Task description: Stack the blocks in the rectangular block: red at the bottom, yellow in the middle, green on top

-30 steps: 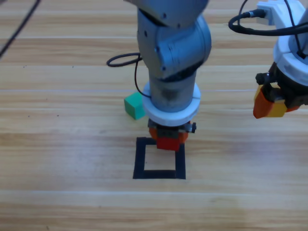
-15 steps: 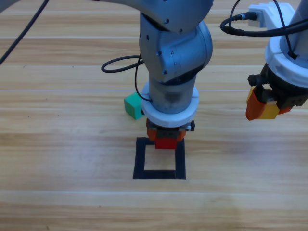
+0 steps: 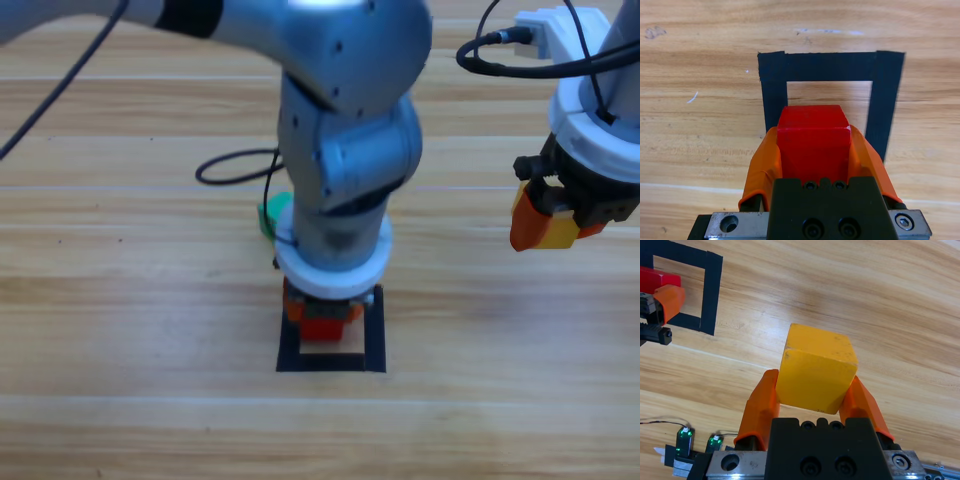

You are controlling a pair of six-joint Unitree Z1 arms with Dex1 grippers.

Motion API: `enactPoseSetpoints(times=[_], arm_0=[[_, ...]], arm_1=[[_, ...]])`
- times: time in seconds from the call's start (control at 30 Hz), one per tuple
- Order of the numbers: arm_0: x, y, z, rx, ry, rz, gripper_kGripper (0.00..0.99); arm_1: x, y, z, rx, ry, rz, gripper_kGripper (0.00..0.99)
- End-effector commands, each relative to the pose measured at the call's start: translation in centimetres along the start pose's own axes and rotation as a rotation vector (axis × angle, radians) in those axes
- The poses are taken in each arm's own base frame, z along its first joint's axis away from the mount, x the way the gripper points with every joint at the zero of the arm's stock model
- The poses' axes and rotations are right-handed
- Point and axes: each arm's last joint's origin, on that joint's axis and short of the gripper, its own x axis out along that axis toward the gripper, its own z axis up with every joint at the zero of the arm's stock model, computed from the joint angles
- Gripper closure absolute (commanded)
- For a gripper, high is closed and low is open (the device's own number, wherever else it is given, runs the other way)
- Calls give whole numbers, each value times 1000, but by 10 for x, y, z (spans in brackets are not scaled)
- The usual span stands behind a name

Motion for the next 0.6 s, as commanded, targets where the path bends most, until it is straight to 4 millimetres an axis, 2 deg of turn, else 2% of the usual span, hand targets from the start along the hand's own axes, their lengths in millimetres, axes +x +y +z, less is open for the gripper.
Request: enactPoseSetpoints(times=[0.03, 0.6], arm_0=[[-1, -3, -13, 20, 0, -15, 990], [-2, -11, -18, 30, -12, -41, 990]], arm_1=[[29, -3, 11, 18, 70, -49, 824], [30, -4, 11, 17, 67, -63, 824]])
